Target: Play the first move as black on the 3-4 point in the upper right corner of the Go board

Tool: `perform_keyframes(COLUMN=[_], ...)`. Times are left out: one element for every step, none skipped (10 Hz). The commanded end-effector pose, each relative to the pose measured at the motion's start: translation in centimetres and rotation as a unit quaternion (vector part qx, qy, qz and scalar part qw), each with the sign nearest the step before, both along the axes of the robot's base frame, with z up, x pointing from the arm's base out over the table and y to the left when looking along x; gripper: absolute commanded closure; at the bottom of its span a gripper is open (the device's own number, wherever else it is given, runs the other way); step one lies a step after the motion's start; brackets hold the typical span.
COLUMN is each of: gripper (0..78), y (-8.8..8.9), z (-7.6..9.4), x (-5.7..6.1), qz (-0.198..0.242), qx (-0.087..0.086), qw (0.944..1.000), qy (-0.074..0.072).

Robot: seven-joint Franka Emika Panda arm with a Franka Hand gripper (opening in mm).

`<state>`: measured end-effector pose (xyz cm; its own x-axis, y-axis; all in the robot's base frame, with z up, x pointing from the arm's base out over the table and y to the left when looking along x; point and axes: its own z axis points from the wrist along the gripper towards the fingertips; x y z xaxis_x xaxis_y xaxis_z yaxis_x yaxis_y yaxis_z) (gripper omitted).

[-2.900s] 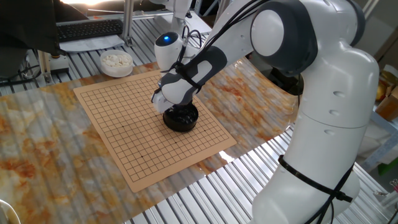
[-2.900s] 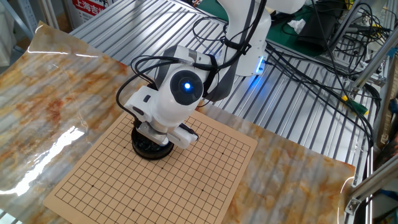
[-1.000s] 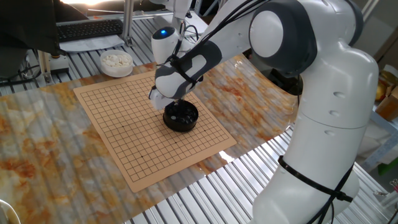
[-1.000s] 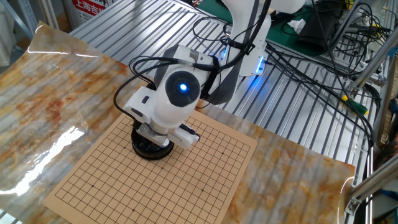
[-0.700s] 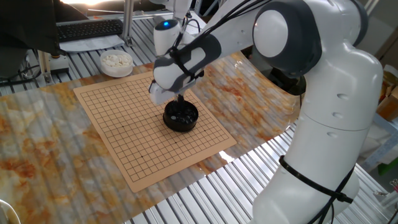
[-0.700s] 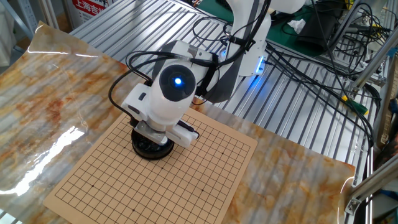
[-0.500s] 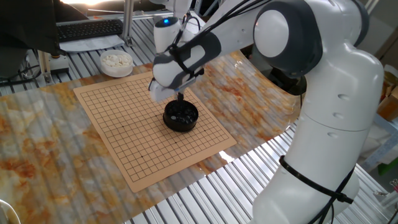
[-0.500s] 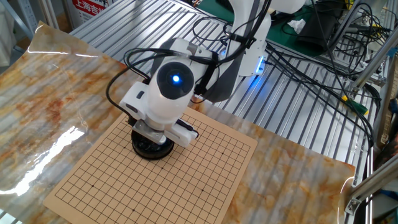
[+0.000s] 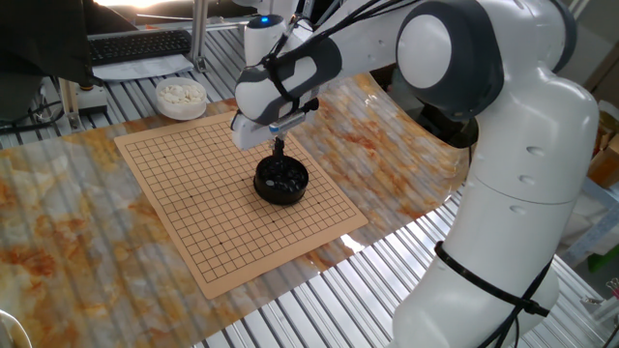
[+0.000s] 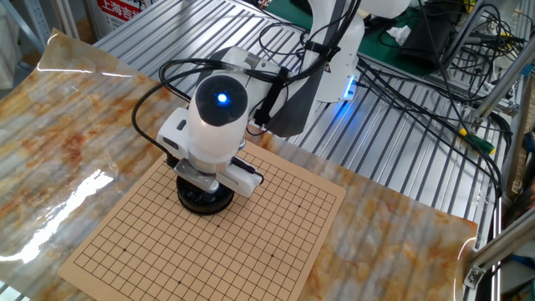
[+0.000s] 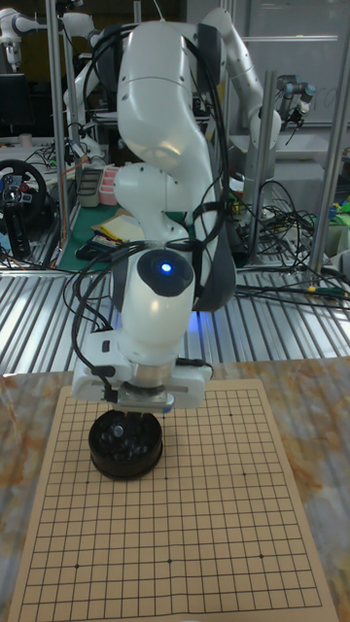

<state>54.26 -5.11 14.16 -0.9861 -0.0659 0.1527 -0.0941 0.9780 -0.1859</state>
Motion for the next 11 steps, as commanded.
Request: perform_keyframes(gripper=[76.4, 76.4, 76.4, 76.4, 76.4, 76.4, 76.4, 76.4, 76.4, 76.4, 76.4], y=[0.6, 1.2, 1.5, 2.0, 2.2, 3.0, 3.3, 3.6, 3.8, 3.9, 3.8], z=[0.4, 0.6, 0.8, 0.9, 1.0, 1.3, 1.4, 1.5, 1.4, 1.2, 1.3], x=[0.1, 0.1, 0.1, 0.1, 0.0, 0.0, 0.0, -0.1, 0.0, 0.0, 0.2], qz=[-0.012, -0.028, -0.038, -0.046, -0.049, -0.07, -0.076, -0.087, -0.099, -0.114, -0.131], qx=[0.008, 0.038, 0.055, 0.06, 0.063, 0.078, 0.079, 0.084, 0.09, 0.102, 0.113], qw=[0.9999, 0.9989, 0.9977, 0.9971, 0.9968, 0.9945, 0.9939, 0.9926, 0.9908, 0.9877, 0.9841], qy=[-0.004, -0.006, -0.006, -0.007, -0.007, -0.008, -0.01, -0.012, -0.019, -0.032, -0.042])
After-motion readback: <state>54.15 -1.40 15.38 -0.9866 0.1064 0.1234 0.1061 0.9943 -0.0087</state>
